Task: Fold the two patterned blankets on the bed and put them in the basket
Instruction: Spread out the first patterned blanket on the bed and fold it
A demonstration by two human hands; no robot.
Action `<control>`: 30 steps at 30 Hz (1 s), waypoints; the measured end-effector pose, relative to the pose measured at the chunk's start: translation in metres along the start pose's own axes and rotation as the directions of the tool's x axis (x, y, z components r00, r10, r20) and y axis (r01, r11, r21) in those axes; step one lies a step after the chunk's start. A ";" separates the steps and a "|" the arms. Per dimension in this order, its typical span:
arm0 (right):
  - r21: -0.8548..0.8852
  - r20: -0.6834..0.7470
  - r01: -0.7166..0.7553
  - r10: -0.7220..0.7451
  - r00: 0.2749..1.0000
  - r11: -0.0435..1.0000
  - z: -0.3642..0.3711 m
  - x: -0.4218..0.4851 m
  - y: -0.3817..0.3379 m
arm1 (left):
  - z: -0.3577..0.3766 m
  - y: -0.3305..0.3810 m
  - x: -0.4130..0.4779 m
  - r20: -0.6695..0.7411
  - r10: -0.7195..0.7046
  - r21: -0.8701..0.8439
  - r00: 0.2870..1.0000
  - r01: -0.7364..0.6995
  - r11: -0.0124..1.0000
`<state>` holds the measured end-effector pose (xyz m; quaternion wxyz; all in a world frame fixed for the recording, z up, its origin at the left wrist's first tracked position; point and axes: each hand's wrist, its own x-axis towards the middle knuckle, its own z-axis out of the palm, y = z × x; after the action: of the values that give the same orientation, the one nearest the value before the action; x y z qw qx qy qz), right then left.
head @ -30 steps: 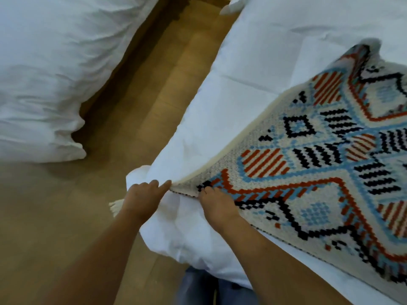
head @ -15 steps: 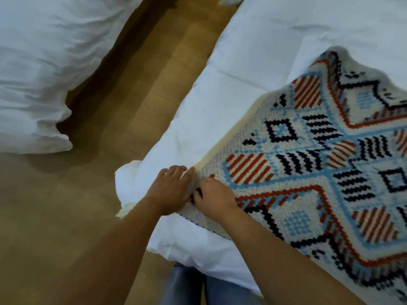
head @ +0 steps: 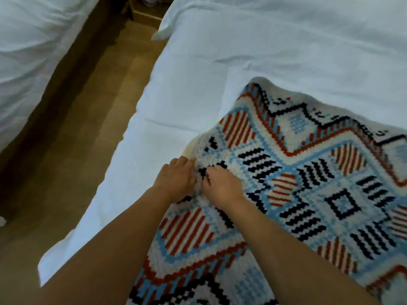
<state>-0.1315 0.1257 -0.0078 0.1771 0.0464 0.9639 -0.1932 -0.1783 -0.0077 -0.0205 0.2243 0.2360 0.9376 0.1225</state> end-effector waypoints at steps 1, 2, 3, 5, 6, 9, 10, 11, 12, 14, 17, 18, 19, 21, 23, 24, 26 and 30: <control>0.006 -0.036 -0.007 0.007 0.999 1.000 -0.009 0.014 0.012 | -0.005 0.008 0.019 -0.039 -0.044 -0.116 0.998 0.040 0.992; 0.013 -0.083 -0.007 0.008 0.996 1.000 -0.019 0.028 0.023 | -0.009 0.016 0.039 -0.080 -0.096 -0.258 0.992 0.073 0.963; 0.027 -0.133 -0.010 0.013 0.991 1.000 -0.027 0.040 0.032 | -0.014 0.023 0.056 -0.107 -0.157 -0.389 0.982 0.104 0.915; 0.096 -0.224 -0.048 0.068 0.972 0.994 -0.044 0.070 0.052 | -0.022 0.035 0.096 -0.118 -0.248 -0.491 0.962 0.161 0.856; 0.136 -0.257 -0.070 0.103 0.961 0.988 -0.052 0.086 0.060 | -0.024 0.037 0.115 -0.130 -0.265 -0.475 0.955 0.175 0.863; 0.164 -0.312 -0.085 0.134 0.940 0.983 -0.069 0.122 0.073 | -0.031 0.038 0.164 -0.163 -0.315 -0.405 0.935 0.228 0.885; 0.150 -0.328 -0.074 0.120 0.937 0.986 -0.073 0.131 0.077 | -0.032 0.040 0.177 -0.135 -0.332 -0.413 0.934 0.251 0.875; 0.131 -0.338 -0.063 0.104 0.936 0.989 -0.077 0.138 0.079 | -0.033 0.042 0.189 -0.090 -0.337 -0.424 0.937 0.270 0.865; 0.114 -0.335 -0.049 0.085 0.938 0.992 -0.080 0.144 0.081 | -0.033 0.046 0.199 -0.043 -0.332 -0.429 0.942 0.283 0.858; 0.087 -0.296 -0.012 0.037 0.954 0.996 -0.086 0.156 0.083 | -0.032 0.057 0.210 0.033 -0.277 -0.379 0.960 0.268 0.886; 0.063 -0.246 -0.066 0.080 0.966 0.996 -0.097 0.176 0.089 | -0.026 0.079 0.218 0.076 -0.117 -0.206 0.990 0.130 0.970; 0.033 -0.263 -0.116 0.121 0.957 0.993 -0.101 0.180 0.093 | -0.022 0.086 0.218 0.098 -0.085 -0.204 0.992 0.103 0.974; -0.018 -0.283 -0.175 0.163 0.945 0.984 -0.104 0.184 0.098 | -0.018 0.094 0.220 0.118 -0.064 -0.213 0.991 0.088 0.973; -0.124 -0.291 -0.277 0.231 0.928 0.953 -0.109 0.189 0.109 | -0.012 0.109 0.224 0.155 -0.026 -0.229 0.988 0.061 0.972; -0.143 -0.268 -0.350 0.305 0.914 0.926 -0.112 0.191 0.123 | -0.007 0.121 0.231 0.200 -0.007 -0.330 0.980 0.074 0.941; -0.132 -0.249 -0.392 0.352 0.902 0.911 -0.113 0.192 0.131 | -0.006 0.126 0.236 0.204 -0.013 -0.409 0.979 0.097 0.907; -0.082 -0.208 -0.479 0.455 0.866 0.874 -0.113 0.190 0.144 | -0.004 0.132 0.242 0.164 -0.060 -0.507 0.985 0.136 0.851; 0.086 -0.119 -0.568 0.574 0.810 0.819 -0.107 0.185 0.158 | 0.001 0.131 0.238 0.036 -0.185 -0.625 0.982 0.166 0.763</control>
<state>-0.3133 0.3162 -0.0383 0.1578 0.3513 0.9107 -0.1497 -0.3151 0.2234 -0.0636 0.2870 0.0576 0.8648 0.4080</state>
